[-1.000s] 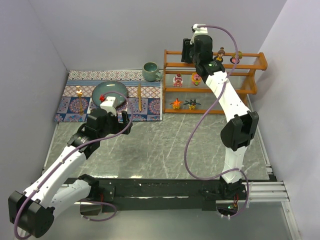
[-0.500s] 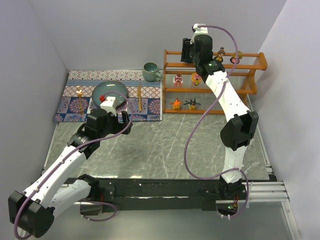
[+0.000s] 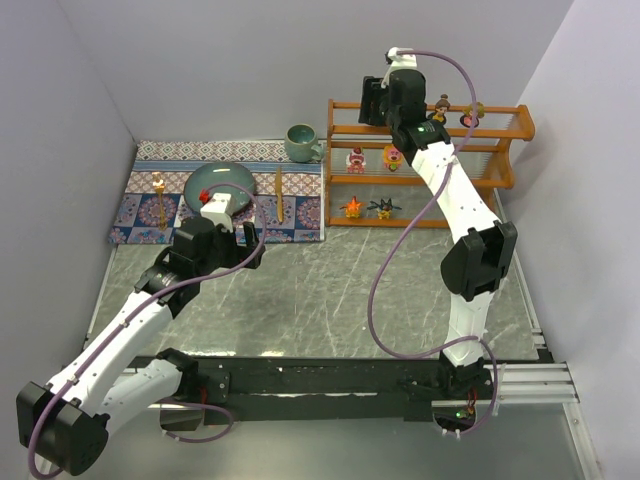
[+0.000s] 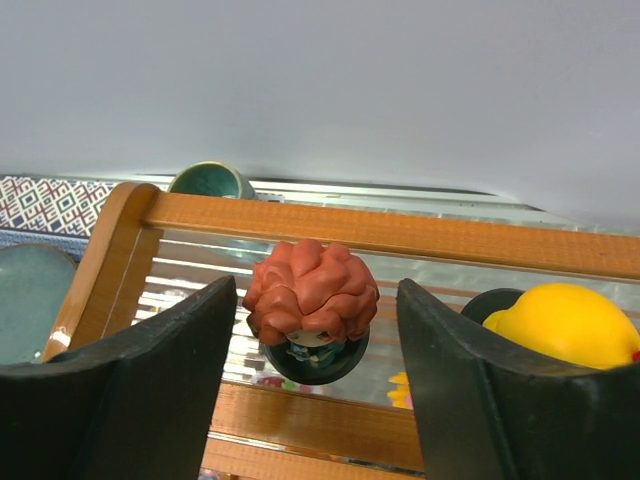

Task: Place and organize the plastic toys onto the shelf

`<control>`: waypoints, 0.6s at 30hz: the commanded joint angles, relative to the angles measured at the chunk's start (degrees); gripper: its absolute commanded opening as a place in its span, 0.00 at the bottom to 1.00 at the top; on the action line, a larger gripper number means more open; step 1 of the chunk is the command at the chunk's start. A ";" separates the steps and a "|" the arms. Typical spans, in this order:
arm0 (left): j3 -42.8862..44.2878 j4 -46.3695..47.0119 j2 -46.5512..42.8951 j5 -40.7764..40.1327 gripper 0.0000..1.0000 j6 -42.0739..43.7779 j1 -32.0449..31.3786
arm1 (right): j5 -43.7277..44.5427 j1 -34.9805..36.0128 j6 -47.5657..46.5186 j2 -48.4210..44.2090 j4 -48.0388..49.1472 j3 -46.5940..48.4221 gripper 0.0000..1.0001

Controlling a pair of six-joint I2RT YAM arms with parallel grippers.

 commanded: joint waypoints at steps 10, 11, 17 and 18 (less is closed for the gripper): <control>0.87 1.25 -3.33 -0.59 0.97 -0.35 0.36 | -3.57 -0.24 1.01 -15.42 7.26 -9.63 0.79; 0.87 1.34 -3.69 -0.76 0.97 -0.35 0.36 | -3.66 -0.33 1.10 -16.47 7.52 -10.94 0.79; 0.70 1.34 -7.29 -2.52 0.97 -0.88 0.71 | -7.61 -0.16 2.77 -26.31 8.31 -18.75 0.85; 0.70 1.17 -7.82 -3.04 0.97 -0.97 0.80 | -7.96 -0.16 3.03 -30.33 8.84 -20.95 0.88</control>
